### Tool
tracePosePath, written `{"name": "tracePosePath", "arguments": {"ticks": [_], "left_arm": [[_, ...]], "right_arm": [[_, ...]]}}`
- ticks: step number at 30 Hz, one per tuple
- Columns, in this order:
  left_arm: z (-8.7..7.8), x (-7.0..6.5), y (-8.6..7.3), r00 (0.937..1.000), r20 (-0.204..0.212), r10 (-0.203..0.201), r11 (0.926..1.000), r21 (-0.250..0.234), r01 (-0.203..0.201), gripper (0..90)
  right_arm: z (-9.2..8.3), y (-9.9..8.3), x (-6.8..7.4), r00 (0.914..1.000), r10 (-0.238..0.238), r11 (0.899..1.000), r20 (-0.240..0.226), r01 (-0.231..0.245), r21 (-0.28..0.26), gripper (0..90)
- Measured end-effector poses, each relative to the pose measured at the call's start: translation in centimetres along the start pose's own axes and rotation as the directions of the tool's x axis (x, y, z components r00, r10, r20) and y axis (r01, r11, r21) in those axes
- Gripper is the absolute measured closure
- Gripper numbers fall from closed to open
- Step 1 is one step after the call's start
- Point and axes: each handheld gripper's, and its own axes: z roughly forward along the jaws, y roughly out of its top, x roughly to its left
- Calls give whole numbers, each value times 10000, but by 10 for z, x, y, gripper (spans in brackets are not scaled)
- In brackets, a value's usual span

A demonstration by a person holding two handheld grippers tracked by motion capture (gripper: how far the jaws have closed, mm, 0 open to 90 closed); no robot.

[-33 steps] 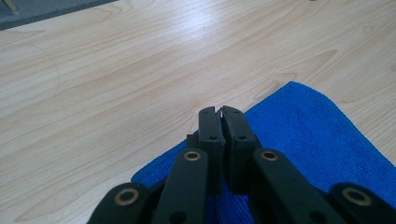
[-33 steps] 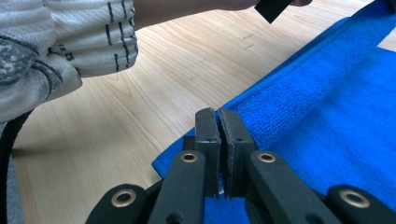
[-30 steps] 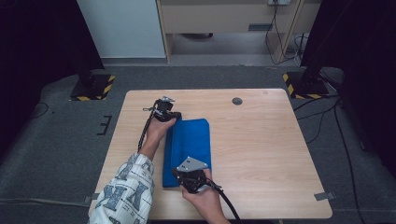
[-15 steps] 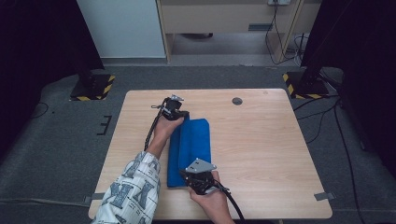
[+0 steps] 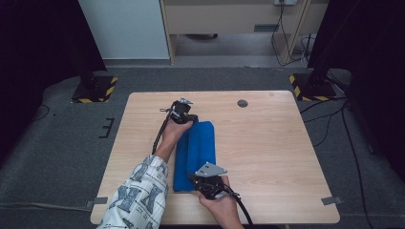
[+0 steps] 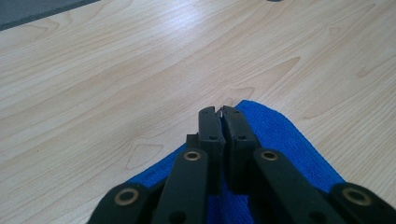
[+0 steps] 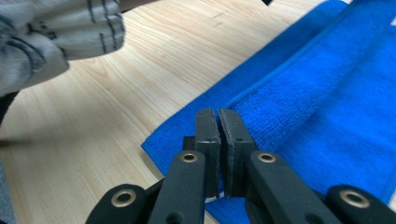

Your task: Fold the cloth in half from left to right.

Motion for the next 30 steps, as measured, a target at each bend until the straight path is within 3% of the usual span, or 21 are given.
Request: {"name": "tracePosePath", "arguments": {"ticks": [9, 16, 30], "left_arm": [[3, -7, 2, 10000, -20, -9, 9999, -122, 8, 873], [6, -13, 5, 10000, 6, 20, 9998, -196, -20, 873], [19, -20, 3, 10000, -5, 66, 10000, 66, -66, 871]], "right_arm": [[-5, -7, -13, 9997, 138, 9997, 218, -142, 195, 873], [-9, -7, -17, 9999, 93, 9996, 89, -95, 271, 872], [-15, -16, -25, 9997, 189, 9988, 135, -195, 445, 871]]}}
